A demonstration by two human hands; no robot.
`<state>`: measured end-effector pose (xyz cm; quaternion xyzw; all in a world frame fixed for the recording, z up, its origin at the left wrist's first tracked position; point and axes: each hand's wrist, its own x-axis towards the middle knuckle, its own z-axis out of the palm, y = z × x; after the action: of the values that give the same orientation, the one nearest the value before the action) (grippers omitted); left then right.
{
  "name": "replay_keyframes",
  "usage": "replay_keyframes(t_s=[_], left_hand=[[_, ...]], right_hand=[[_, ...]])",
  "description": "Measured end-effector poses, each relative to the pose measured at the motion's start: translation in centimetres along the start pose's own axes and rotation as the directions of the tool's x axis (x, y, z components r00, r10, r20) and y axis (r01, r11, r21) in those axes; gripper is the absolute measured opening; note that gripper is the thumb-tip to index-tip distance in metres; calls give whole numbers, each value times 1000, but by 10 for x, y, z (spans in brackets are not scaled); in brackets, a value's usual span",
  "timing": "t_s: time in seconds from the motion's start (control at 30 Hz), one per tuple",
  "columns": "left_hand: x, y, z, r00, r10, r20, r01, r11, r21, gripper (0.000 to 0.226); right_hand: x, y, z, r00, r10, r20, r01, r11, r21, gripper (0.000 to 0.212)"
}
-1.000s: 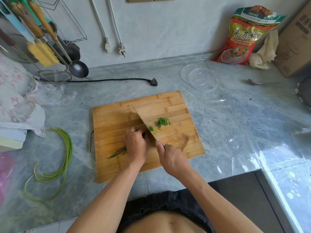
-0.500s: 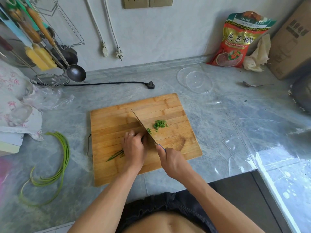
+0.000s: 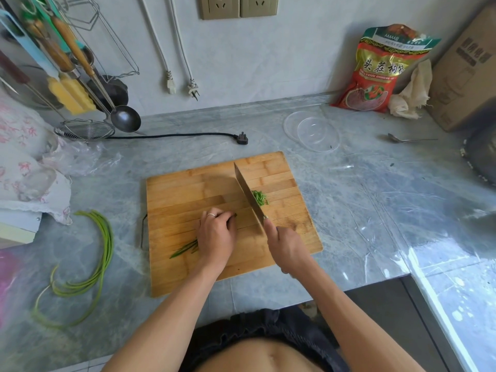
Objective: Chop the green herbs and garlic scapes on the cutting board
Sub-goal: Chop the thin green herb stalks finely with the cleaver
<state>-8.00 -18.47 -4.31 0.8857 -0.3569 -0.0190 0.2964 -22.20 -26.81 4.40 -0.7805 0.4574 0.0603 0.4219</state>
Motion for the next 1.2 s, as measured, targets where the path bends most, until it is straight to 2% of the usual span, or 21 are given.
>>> replay_keyframes(t_s=[0.17,0.33,0.53,0.77,0.9,1.2], left_hand=[[6,-6,-2,998,38,54,-37,999,-31,27],[12,1,-4,999,2,35,3,991,-134,23],[13,5,-2,1000,-3,12,5,983,-185,5],[12,13,-3,1000,-28,-12,26,980,-196,11],[12,9,0,1000,-9,28,16,967,-253,13],[10,-1,3,1000,-18,13,19,997,-72,14]], right_hand=[[-2,9,-3,1000,-25,7,25,998,52,66],[-9,9,6,996,-87,7,86,994,74,63],[-16,9,6,988,-154,11,153,987,57,58],[-21,6,4,984,-170,53,169,986,11,50],[-16,8,10,993,-113,18,113,994,-1,60],[-17,13,19,990,-143,-5,143,989,-42,59]])
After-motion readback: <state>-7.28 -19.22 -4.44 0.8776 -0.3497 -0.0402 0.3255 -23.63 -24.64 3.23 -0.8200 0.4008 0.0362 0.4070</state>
